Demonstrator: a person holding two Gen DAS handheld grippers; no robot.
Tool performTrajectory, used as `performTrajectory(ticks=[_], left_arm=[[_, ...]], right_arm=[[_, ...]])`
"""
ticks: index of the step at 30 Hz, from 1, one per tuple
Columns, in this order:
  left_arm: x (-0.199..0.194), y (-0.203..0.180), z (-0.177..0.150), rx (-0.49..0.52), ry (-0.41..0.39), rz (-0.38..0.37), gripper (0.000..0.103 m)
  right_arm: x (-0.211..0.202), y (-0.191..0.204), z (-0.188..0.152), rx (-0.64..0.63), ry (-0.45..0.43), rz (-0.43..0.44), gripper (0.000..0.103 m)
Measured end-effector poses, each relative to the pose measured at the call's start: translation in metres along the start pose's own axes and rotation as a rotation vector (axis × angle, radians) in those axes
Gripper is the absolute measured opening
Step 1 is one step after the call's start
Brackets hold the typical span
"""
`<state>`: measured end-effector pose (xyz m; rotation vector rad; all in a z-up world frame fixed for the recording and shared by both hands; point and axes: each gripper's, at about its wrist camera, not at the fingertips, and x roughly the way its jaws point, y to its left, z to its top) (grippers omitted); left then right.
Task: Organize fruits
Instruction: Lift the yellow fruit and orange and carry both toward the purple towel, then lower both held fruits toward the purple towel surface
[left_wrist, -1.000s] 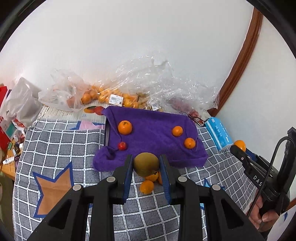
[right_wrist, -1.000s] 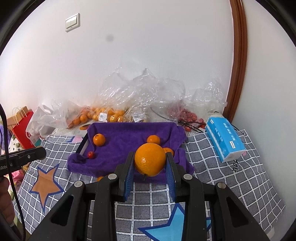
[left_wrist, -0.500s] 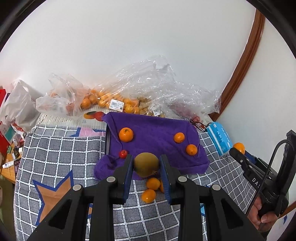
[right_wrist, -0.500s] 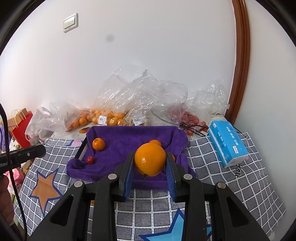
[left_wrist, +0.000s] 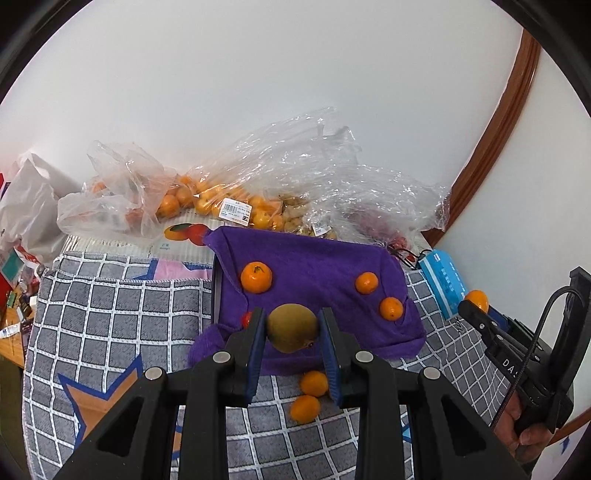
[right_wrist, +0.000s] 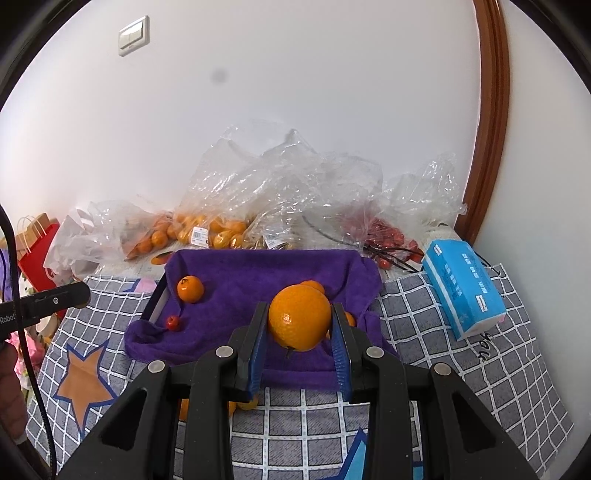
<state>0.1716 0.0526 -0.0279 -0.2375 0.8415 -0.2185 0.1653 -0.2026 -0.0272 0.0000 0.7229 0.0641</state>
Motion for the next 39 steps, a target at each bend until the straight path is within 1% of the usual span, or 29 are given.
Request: performTrajectory(ticks=[8,15,25,32,39], left_arm=[[0.018,0.024,0.014,-0.040,0.004,0.011,0.027],[0.043,0.041,0.016,-0.066,0.032,0.022,0.027],[0.088,0.032,0.015,-0.048,0.109,0.010,0.027],[0.119,0.024,0.015,-0.031,0.163,0.018,0.027],[0.142,0.021,0.015,-0.017,0.192,0.026,0.027]], right_arm=[[0.019,-0.009,0.006,0.011,0.008,-0.018,0.032],[0.049,-0.015,0.001,0.032,0.057,-0.014,0.032],[0.089,-0.022,-0.013,0.053,0.130,0.016,0.032],[0.113,-0.017,-0.028,0.046,0.181,0.059,0.032],[0.134,-0.020,-0.040,0.064,0.223,0.071,0.032]])
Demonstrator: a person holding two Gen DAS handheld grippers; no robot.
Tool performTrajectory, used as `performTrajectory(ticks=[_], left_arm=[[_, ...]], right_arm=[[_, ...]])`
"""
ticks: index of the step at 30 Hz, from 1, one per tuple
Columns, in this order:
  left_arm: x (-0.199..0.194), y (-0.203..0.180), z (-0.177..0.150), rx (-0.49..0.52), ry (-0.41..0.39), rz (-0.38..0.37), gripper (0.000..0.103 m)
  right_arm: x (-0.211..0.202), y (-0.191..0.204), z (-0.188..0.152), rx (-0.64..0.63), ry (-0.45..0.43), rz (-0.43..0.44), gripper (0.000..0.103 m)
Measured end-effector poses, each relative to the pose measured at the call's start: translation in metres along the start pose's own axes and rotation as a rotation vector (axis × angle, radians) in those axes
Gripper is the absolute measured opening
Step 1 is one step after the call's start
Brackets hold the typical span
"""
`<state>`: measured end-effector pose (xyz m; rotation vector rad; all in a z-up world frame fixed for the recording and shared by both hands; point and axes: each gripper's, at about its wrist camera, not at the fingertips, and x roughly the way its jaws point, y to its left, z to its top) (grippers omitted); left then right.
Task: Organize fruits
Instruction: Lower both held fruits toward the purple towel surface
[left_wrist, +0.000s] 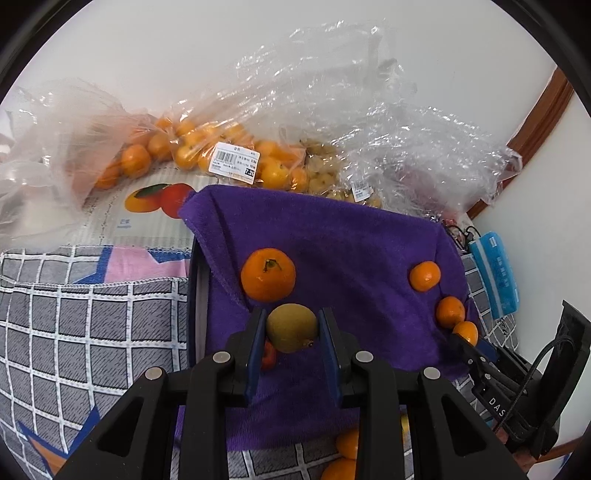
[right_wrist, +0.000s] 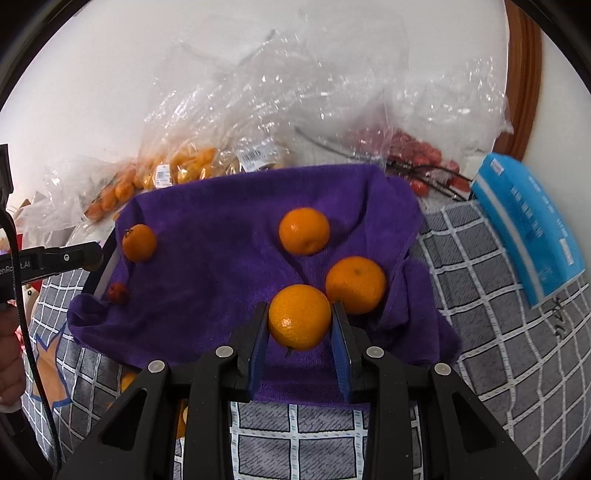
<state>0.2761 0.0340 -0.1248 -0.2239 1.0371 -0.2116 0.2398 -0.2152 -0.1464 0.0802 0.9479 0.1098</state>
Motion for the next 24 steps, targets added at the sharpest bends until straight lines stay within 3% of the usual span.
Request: performTrajectory(ticks=[19,24], left_arm=[[0.033,0.007,0.002,-0.012,0.054,0.019,0.027],[0.038,0.006,0.001,-0.009,0.072,0.017,0.027]], right_arm=[[0.025,0.005,-0.010,-0.026,0.050,-0.017,0.033],[0.023,0.005,-0.009,-0.024,0.053,-0.020,0.042]])
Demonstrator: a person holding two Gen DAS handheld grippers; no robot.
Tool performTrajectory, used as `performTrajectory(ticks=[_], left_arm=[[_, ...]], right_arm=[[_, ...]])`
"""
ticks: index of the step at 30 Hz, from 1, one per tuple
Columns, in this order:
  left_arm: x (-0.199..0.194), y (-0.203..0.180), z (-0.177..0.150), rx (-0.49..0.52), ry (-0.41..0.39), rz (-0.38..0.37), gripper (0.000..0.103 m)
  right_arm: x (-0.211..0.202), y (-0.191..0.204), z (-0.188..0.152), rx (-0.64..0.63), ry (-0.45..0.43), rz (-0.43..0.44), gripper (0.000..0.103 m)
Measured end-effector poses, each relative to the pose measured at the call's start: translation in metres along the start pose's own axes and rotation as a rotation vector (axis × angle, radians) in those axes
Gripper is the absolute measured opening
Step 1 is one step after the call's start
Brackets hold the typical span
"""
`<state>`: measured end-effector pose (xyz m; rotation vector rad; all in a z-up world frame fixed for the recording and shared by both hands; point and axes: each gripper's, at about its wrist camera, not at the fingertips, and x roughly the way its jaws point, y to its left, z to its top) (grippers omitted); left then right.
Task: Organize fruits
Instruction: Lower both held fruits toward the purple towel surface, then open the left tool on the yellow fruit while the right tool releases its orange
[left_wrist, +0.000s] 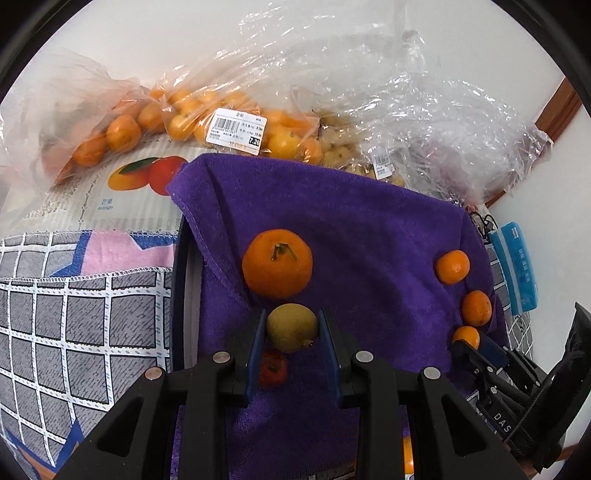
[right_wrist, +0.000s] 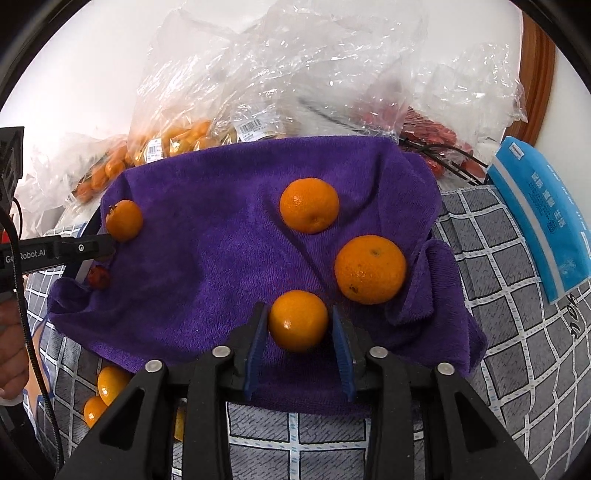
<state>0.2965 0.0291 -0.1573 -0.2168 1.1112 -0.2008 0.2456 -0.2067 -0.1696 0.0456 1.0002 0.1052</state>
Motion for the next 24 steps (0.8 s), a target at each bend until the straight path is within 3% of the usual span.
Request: performTrajectory(ticks=[7,9,12,24], left_arm=[[-0.001,-0.005,0.000,0.009,0.018,-0.010,0.027],[-0.006,-0.007,-0.001,0.020,0.013,-0.014,0.032],[-0.018,-0.011,-0.002,0.036,-0.014,-0.019,0.038],[-0.070,-0.021,-0.019,0.096,-0.102,-0.028,0.038]], right_arm=[[-0.011,0.001,0.000,0.002,-0.011,-0.003,0.048],[-0.017,0.002,0.001,-0.003,-0.016,-0.013,0.049],[-0.026,0.002,0.001,0.003,-0.033,-0.019,0.049],[-0.078,0.005,-0.001,0.027,-0.128,-0.085,0.049]])
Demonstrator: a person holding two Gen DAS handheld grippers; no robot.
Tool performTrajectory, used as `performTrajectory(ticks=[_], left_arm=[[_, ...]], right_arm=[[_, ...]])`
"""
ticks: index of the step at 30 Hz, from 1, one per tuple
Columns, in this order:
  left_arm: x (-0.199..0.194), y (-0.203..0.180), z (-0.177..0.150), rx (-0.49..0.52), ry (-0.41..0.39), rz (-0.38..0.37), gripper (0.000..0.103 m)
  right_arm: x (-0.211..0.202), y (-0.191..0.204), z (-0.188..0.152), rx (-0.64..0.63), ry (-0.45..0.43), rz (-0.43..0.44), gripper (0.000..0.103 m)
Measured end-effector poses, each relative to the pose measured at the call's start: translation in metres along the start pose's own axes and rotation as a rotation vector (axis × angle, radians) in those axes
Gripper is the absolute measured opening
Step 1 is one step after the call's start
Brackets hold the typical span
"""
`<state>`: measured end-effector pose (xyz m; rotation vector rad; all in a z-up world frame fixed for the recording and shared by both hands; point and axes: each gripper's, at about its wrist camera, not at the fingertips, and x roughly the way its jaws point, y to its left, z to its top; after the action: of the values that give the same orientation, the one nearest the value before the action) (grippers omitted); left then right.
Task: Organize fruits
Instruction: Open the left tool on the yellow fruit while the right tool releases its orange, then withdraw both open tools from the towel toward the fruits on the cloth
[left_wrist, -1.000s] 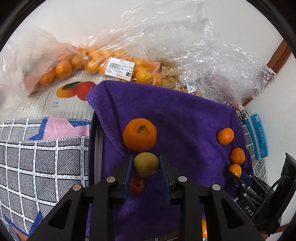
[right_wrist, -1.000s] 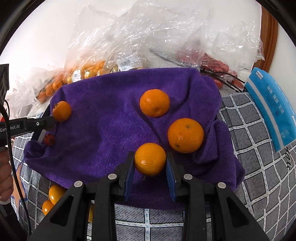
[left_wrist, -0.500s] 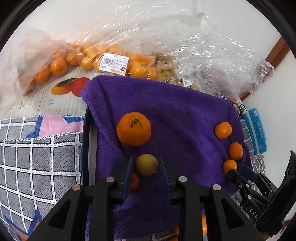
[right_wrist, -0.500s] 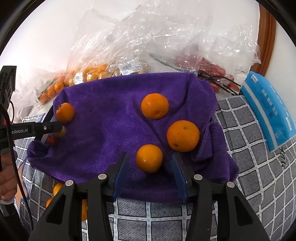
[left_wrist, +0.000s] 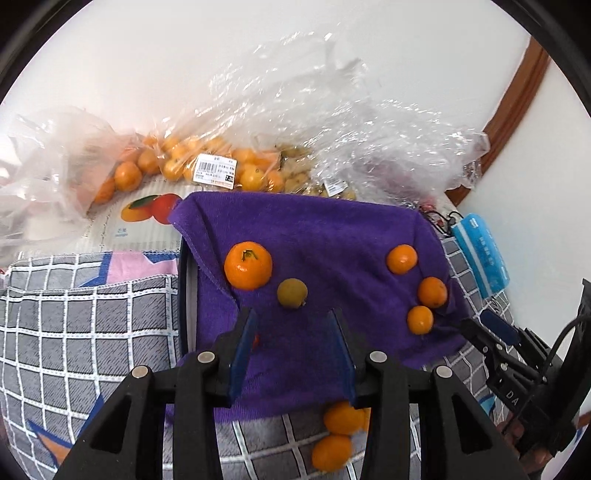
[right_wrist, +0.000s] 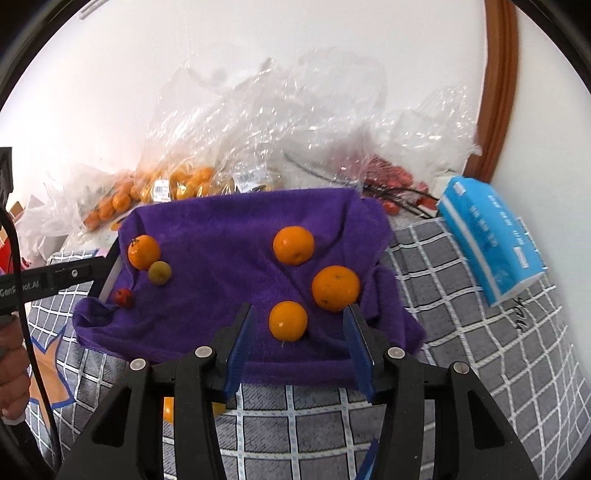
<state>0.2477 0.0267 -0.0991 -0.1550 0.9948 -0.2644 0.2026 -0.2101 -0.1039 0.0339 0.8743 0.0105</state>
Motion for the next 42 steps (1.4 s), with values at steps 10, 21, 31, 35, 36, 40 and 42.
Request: performTrajectory(ticks=[10,21,31,35,36,40,42], left_arm=[[-0.048,-0.003,-0.024,0.007,-0.069,0.020,0.038],[-0.088,-0.008,-0.052,0.006,-0.121,0.041,0.046],[-0.094,0.001,-0.081,-0.029,-0.116,0.036,0.047],[-0.085,0.010,-0.093,-0.038,-0.089,0.036,0.047],[-0.081,0.013,-0.095,-0.040,-0.078,0.040,0.047],[-0.068,0.025,-0.103,-0.036,-0.051,0.040,0.047],[-0.062,0.032,-0.105,-0.042,-0.038,0.033,0.047]], right_arm=[[-0.046,0.003,-0.007,0.031,-0.065,0.029,0.050],[-0.088,0.002,-0.021,0.061,-0.124,0.065,0.056],[-0.087,0.011,-0.042,0.017,-0.089,0.055,0.059],[-0.074,0.016,-0.054,0.011,-0.054,0.052,0.059],[-0.070,0.019,-0.057,0.007,-0.044,0.049,0.059],[-0.049,0.029,-0.065,-0.003,0.000,0.054,0.059],[-0.039,0.035,-0.069,-0.009,0.020,0.059,0.059]])
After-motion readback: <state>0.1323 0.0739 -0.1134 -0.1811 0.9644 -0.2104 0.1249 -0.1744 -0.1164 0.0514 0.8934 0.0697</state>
